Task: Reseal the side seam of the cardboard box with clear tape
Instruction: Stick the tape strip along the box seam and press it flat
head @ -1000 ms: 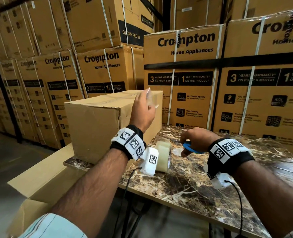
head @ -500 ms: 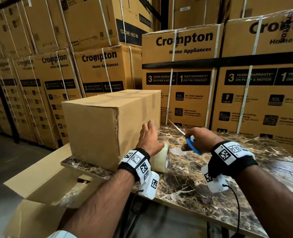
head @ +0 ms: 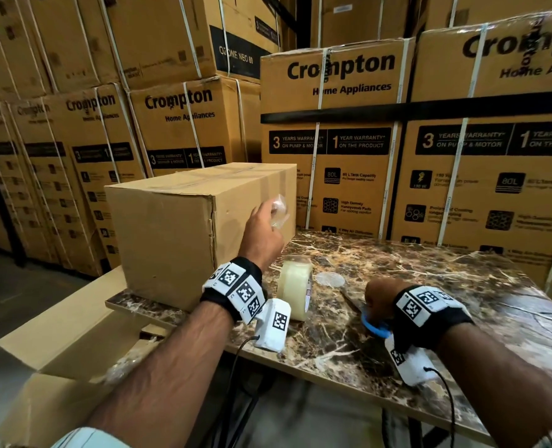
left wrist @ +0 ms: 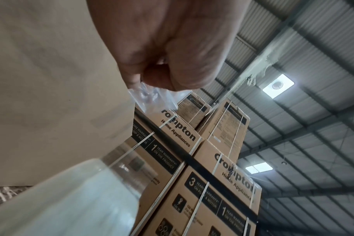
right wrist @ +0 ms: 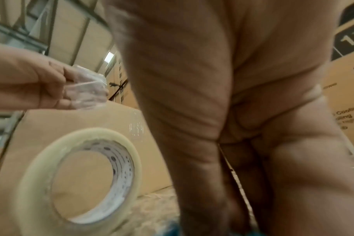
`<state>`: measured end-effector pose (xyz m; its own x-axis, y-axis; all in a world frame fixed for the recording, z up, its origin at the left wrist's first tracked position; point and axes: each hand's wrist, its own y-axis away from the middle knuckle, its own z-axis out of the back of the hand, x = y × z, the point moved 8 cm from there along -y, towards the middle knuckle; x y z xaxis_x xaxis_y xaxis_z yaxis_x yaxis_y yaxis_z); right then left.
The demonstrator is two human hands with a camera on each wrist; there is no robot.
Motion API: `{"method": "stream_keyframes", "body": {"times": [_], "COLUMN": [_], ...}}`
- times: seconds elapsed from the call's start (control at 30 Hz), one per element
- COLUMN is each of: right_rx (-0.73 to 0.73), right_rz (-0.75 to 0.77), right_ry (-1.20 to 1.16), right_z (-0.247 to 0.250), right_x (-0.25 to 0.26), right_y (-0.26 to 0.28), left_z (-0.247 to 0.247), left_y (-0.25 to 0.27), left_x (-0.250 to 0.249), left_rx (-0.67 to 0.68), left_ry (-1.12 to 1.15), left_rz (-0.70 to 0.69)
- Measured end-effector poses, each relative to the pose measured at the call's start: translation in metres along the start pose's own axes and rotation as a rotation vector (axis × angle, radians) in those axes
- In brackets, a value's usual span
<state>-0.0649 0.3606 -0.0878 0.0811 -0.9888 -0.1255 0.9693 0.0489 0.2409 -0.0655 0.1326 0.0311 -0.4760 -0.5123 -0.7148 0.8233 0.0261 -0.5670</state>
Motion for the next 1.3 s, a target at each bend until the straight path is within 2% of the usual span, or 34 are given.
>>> {"method": "stream_keyframes", "body": {"times": [0.07, 0.13, 0.3, 0.4, 0.5, 0.6, 0.8, 0.97, 1.3], "right_rx": [0.070, 0.048, -0.332, -0.456, -0.441, -0.390, -0.513, -0.584, -0.649], "right_rz": [0.028, 0.046, 0.173, 0.299, 0.374, 0.384, 0.463, 0.535, 0.490], "right_ry": [0.015, 0.018, -0.218, -0.429, -0.574, -0.576, -0.541, -0.602, -0.717], "right_z": [0.001, 0.012, 0.059, 0.077, 0.082, 0.080, 0.089, 0.094, 0.099], "right_x": [0.005, 0.009, 0.028, 0.051, 0.077, 0.091, 0.098, 0.105, 0.102], "right_y": [0.003, 0.004, 0.003, 0.008, 0.011, 0.005, 0.011, 0.016, 0.004], "left_z": [0.002, 0.005, 0.013, 0.015, 0.020, 0.027, 0.045, 0.049, 0.055], "left_y": [-0.001, -0.002, -0.002, -0.001, 0.003, 0.006, 0.007, 0.010, 0.016], "left_x": [0.000, -0.003, -0.009, -0.011, -0.011, -0.015, -0.040, -0.042, -0.039], "left_rx": [0.020, 0.024, 0.010, 0.001, -0.009, -0.012, -0.022, -0.033, -0.013], "left_ry": [0.064, 0.110, 0.150, 0.150, 0.162, 0.201, 0.278, 0.265, 0.285], "left_rz": [0.004, -0.003, -0.041, -0.058, -0.057, -0.052, -0.114, -0.135, -0.115]}}
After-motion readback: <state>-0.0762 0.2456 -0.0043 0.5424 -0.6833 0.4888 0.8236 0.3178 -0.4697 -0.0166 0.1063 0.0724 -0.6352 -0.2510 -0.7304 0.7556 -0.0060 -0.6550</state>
